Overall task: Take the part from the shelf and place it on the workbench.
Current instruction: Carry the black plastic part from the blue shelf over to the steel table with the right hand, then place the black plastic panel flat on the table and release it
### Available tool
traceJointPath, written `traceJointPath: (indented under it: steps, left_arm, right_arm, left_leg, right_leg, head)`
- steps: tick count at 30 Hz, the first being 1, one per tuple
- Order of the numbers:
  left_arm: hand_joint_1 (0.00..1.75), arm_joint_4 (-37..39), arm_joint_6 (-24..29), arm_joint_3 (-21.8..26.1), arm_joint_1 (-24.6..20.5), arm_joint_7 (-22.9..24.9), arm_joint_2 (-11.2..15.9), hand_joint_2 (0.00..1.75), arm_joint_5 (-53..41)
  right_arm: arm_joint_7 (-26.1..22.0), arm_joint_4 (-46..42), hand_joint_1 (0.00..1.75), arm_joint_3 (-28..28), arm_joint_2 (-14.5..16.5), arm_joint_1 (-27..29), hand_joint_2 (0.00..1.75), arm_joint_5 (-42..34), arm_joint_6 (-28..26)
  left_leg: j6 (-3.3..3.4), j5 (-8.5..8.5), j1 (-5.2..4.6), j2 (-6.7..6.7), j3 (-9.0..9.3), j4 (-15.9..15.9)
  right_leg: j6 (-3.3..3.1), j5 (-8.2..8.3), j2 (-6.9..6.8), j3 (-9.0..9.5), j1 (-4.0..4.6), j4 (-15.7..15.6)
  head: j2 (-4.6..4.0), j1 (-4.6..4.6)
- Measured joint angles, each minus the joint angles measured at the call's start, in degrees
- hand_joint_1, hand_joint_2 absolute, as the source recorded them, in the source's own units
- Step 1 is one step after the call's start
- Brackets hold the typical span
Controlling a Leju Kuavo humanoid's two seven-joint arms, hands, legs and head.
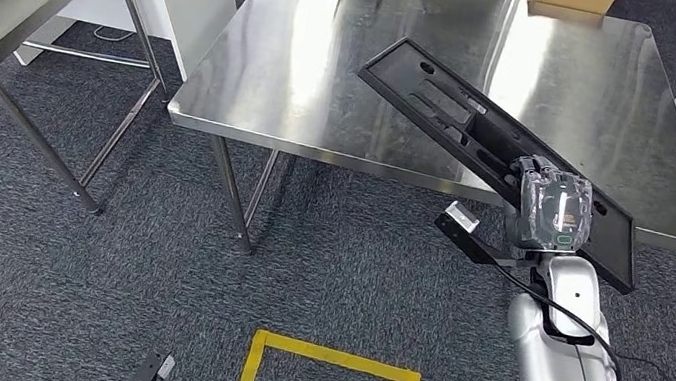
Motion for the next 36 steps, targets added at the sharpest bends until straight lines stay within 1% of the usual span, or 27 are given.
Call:
traceJointPath:
  steps: [1,2,3,5,6,7,9,12,13,16,17,18,19,20,21,22,23,25,27,28,29,31,32,33,34,35,36]
  left_arm:
    - [0.0,0.0,0.0,0.1,0.1,0.0,0.0,1.75,0.0]
    - [0.0,0.0,0.1,0.1,0.1,0.0,0.0,1.75,0.0]
    - [0.0,0.0,0.1,0.1,0.1,0.0,0.0,1.75,0.0]
    - [0.0,0.0,0.2,0.1,0.1,0.0,0.1,1.75,0.0]
    - [0.0,0.0,0.2,0.2,0.1,0.0,0.1,1.75,0.0]
    - [0.0,0.0,0.2,0.2,0.1,0.1,0.2,1.75,0.0]
    - [0.0,0.0,0.2,0.2,0.0,0.2,0.3,1.75,0.0]
    - [0.0,0.0,0.2,0.2,0.0,0.2,0.2,1.75,0.0]
    - [0.0,0.0,0.2,0.2,-0.1,0.2,0.1,1.75,0.0]
    - [0.0,0.0,0.2,0.2,0.0,0.2,0.0,1.75,0.0]
    - [0.0,0.0,0.2,0.2,0.0,0.2,0.0,1.75,0.0]
    - [0.0,0.0,0.2,0.2,0.1,0.2,0.0,1.75,0.0]
    - [0.0,0.0,0.2,0.2,0.2,0.2,0.0,1.75,0.0]
    - [0.0,0.0,0.2,0.2,0.2,0.2,0.0,1.75,0.0]
    - [0.0,0.0,0.2,0.2,0.2,0.2,0.0,1.75,0.0]
    - [0.0,0.0,0.3,0.2,0.2,0.2,0.0,1.75,0.0]
    - [0.0,0.0,0.3,0.2,0.1,0.2,0.0,1.75,0.0]
    - [0.0,0.0,0.3,0.2,0.1,0.2,0.0,1.75,0.0]
    - [0.0,0.0,0.4,0.2,0.1,0.2,0.0,1.75,0.0]
    - [0.0,0.0,0.4,0.2,0.0,0.2,0.0,1.75,0.0]
    - [0.0,0.0,0.4,0.2,0.0,0.2,0.0,1.75,0.0]
    - [0.0,0.0,0.4,0.2,0.2,0.2,0.0,1.75,0.0]
    - [0.0,0.0,0.4,0.2,0.4,0.3,0.0,1.75,0.0]
    - [0.0,0.0,0.4,0.2,0.5,0.3,0.0,1.75,0.0]
    - [0.0,0.0,0.4,0.2,0.7,0.3,0.1,1.75,0.0]
    - [0.0,0.0,0.5,0.2,0.8,0.3,0.1,1.75,0.0]
    - [0.0,0.1,0.5,0.2,0.9,0.3,0.2,1.75,0.0]
  right_arm:
    - [0.0,0.0,1.75,0.0,0.1,0.0,1.75,0.0,0.0]
    - [0.0,0.1,1.75,0.0,0.1,0.1,1.75,0.0,0.0]
    - [0.0,0.1,1.75,0.0,0.1,0.1,1.75,0.0,0.0]
    - [0.0,0.2,1.75,0.0,0.2,0.1,1.75,0.0,0.0]
    - [0.0,0.2,1.75,0.0,0.2,0.1,1.75,0.0,0.0]
    - [0.0,0.2,1.75,0.0,0.2,0.0,1.75,0.0,0.0]
    - [0.0,0.3,1.75,0.0,0.2,0.0,1.75,0.0,-0.1]
    - [0.0,0.3,1.75,0.1,0.2,0.0,1.75,-0.1,-0.1]
    - [0.0,0.3,1.75,0.1,0.1,-0.1,1.75,-0.1,-0.1]
    - [0.0,0.5,1.75,0.3,0.0,-0.2,1.75,-0.1,-0.2]
    - [0.0,0.6,1.75,0.3,0.0,-0.2,1.75,-0.1,-0.2]
    - [0.0,0.8,1.75,0.4,0.0,-0.2,1.75,-0.1,-0.2]
    - [0.0,0.8,1.75,0.4,0.0,-0.2,1.75,-0.1,-0.2]
    - [0.0,0.9,1.75,0.4,0.0,-0.2,1.75,-0.1,-0.2]
    - [0.0,0.9,1.75,0.4,0.0,-0.2,1.75,-0.1,-0.2]
    - [0.0,1.0,1.75,0.5,0.0,-0.2,1.75,-0.1,-0.2]
    - [0.0,1.0,1.75,0.5,0.0,-0.2,1.75,-0.1,-0.2]
    - [0.0,1.1,1.75,0.5,0.0,-0.2,1.75,-0.1,-0.3]
    - [0.0,1.1,1.75,0.5,0.0,-0.2,1.75,-0.1,-0.3]
    - [0.0,1.1,1.75,0.5,0.0,-0.3,1.75,-0.1,-0.3]
    - [0.0,1.1,1.75,0.5,0.0,-0.3,1.75,-0.1,-0.4]
    - [-0.1,1.2,1.75,0.5,0.1,-0.2,1.75,-0.1,-0.4]
    - [-0.1,1.2,1.75,0.5,0.1,-0.1,1.75,-0.1,-0.4]
    - [-0.1,1.3,1.75,0.5,0.2,0.0,1.75,-0.1,-0.4]
    - [-0.1,1.4,1.75,0.5,0.2,0.1,1.75,-0.1,-0.4]
    - [-0.1,1.4,1.75,0.5,0.3,0.1,1.75,-0.1,-0.4]
    - [-0.1,1.5,1.75,0.5,0.3,0.1,1.75,-0.1,-0.4]
  left_leg:
    - [-0.06,-0.91,0.01,0.0,-2.11,3.3]
    - [-0.03,-0.79,0.0,-0.01,-3.51,5.0]
    - [0.13,0.6,-0.01,-0.02,-3.73,4.4]
    - [0.85,5.39,-0.09,-0.17,-1.06,-2.6]
    - [1.29,7.16,-0.22,-0.26,0.75,-6.5]
    - [1.66,8.15,-0.39,-0.31,2.1,-9.4]
    - [2.21,8.05,-0.75,-0.27,3.02,-11.5]
    - [3.06,7.97,-0.59,-0.18,4.06,-12.1]
    - [3.26,7.97,-0.46,-0.19,4.49,-12.2]
    - [3.52,7.53,-0.38,-0.25,4.96,-12.3]
    - [3.5,7.3,-0.38,-0.27,5.12,-12.2]
    - [3.4,7.03,-0.35,-0.29,5.39,-12.2]
    - [3.23,6.67,-0.29,-0.3,5.84,-12.2]
    - [2.98,6.24,-0.24,-0.31,6.36,-12.2]
    - [2.66,5.79,-0.26,-0.3,6.9,-12.2]
    - [2.32,5.39,-0.29,-0.26,7.21,-12.2]
    - [1.94,5.06,-0.36,-0.2,7.31,-12.3]
    - [1.29,4.84,-0.43,-0.04,7.46,-12.1]
    - [0.84,5.19,-0.3,0.03,6.7,-10.0]
    - [0.66,5.42,-0.21,0.01,5.28,-7.4]
    - [0.45,5.18,-0.12,0.0,2.99,-3.9]
    - [0.05,2.76,-0.06,-0.02,-2.11,2.9]
    - [-0.06,1.17,-0.06,-0.02,-4.14,4.6]
    - [-0.02,0.27,-0.07,-0.02,-5.37,4.7]
    - [0.17,0.58,-0.12,-0.04,-5.72,3.1]
    - [0.59,2.47,-0.24,-0.08,-5.31,0.1]
    - [1.28,6.13,-0.5,-0.18,-4.46,-4.0]
  right_leg:
    - [-0.14,-0.11,0.09,0.12,0.11,0.0]
    - [-0.28,-0.23,0.21,0.26,0.21,0.0]
    - [-0.36,-0.39,0.36,0.49,0.31,0.0]
    - [-0.36,-0.84,0.62,1.16,0.44,0.0]
    - [-0.19,-1.12,0.73,1.45,0.63,0.0]
    - [0.03,-1.36,0.83,1.63,0.73,0.0]
    - [0.74,-1.41,0.95,1.83,0.96,0.3]
    - [1.47,-1.92,0.76,1.46,0.92,2.0]
    - [1.51,-2.82,0.64,0.49,0.81,3.9]
    - [1.52,-6.59,0.49,-5.84,0.53,14.6]
    - [1.74,-7.02,0.47,-7.55,0.44,16.8]
    - [2.14,-6.4,0.44,-8.07,0.32,16.6]
    - [2.75,-4.74,0.35,-7.34,0.18,14.0]
    - [3.46,-2.34,0.15,-5.68,0.02,9.6]
    - [3.87,-0.4,-0.16,-4.06,-0.01,5.3]
    - [3.67,0.69,-0.46,-2.74,0.07,2.0]
    - [3.1,1.14,-0.68,-1.97,0.31,0.3]
    - [1.25,0.63,-0.58,-1.46,0.52,-0.1]
    - [0.23,0.45,-0.31,-0.49,0.23,-0.3]
    - [-0.25,0.09,-0.22,0.17,0.15,-0.4]
    - [-0.69,-0.39,-0.17,0.77,0.13,-0.4]
    - [-1.31,-1.59,0.02,1.95,0.31,-0.4]
    - [-1.4,-2.24,0.16,2.67,0.43,-0.5]
    - [-1.45,-2.95,0.31,3.53,0.55,-0.5]
    - [-1.45,-3.67,0.43,4.51,0.69,-0.5]
    - [-1.42,-4.44,0.52,5.58,0.82,-0.6]
    - [-1.38,-5.16,0.56,6.59,0.83,-0.8]
  head:
    - [0.0,-0.04]
    - [0.0,-0.07]
    - [0.0,-0.08]
    - [0.0,-0.1]
    - [0.0,-0.06]
    - [0.0,-0.05]
    - [0.0,-0.03]
    - [0.0,0.05]
    - [0.0,0.18]
    - [0.0,0.5]
    - [0.0,0.53]
    - [0.0,0.59]
    - [0.0,0.6]
    - [0.0,0.61]
    - [0.0,0.67]
    - [0.0,0.73]
    - [0.0,0.75]
    - [0.0,0.65]
    - [0.0,0.53]
    - [0.0,0.48]
    - [0.0,0.43]
    - [0.0,0.29]
    - [0.0,0.26]
    - [0.0,0.23]
    - [0.0,0.21]
    - [0.0,0.21]
    - [0.0,0.24]
